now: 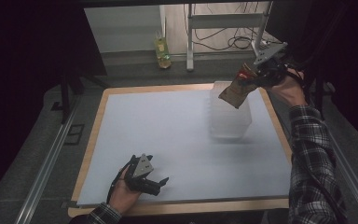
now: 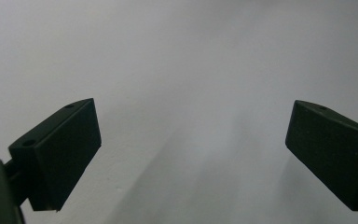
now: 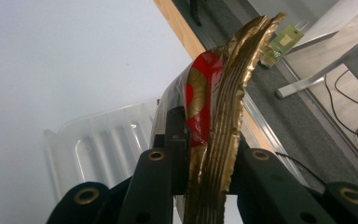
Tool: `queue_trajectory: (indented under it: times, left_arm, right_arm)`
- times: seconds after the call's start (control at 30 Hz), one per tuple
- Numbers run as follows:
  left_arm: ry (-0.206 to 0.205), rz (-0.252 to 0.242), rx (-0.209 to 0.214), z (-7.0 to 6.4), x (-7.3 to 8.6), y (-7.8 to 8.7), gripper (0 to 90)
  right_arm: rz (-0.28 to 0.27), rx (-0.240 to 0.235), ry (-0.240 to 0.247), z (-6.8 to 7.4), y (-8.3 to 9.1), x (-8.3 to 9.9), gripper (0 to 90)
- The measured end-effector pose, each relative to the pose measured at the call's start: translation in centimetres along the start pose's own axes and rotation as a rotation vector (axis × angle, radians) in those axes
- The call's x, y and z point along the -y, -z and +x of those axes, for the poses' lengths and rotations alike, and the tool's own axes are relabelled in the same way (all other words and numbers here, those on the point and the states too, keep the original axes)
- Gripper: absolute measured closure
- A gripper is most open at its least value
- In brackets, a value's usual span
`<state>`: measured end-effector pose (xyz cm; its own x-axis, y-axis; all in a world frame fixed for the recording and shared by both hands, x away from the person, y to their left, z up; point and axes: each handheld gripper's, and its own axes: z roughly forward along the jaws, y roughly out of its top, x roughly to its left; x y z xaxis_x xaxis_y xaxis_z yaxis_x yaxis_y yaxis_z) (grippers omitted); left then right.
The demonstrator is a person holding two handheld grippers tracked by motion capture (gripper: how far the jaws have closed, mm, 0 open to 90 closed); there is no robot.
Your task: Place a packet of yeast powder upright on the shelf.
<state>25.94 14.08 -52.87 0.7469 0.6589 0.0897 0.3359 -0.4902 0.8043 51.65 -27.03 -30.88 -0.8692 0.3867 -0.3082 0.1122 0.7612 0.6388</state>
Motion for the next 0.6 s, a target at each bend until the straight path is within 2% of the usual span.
queue_trajectory:
  times: [0.17,0.3,0.4,0.53,0.6]
  left_arm:
    - [0.006,-0.003,-0.001,0.0,0.0,0.0,3.5]
    - [0.004,-0.001,-0.002,0.0,0.0,0.0,3.5]
    - [0.001,0.0,0.0,0.1,0.0,0.0,3.5]
    - [0.0,0.001,0.0,0.1,0.0,0.0,3.5]
    - [0.0,0.001,0.001,0.1,0.0,0.0,3.5]
  right_arm:
    - [0.024,-0.026,0.051,-0.5,-1.3,0.7,78.4]
    - [0.035,-0.052,0.075,-0.7,-2.1,0.9,78.4]
    - [0.019,-0.083,0.086,-0.8,-2.4,0.9,78.5]
    - [-0.007,-0.148,0.115,-0.9,-2.7,0.8,78.6]
    - [-0.006,-0.158,0.115,-0.9,-2.6,0.9,78.6]
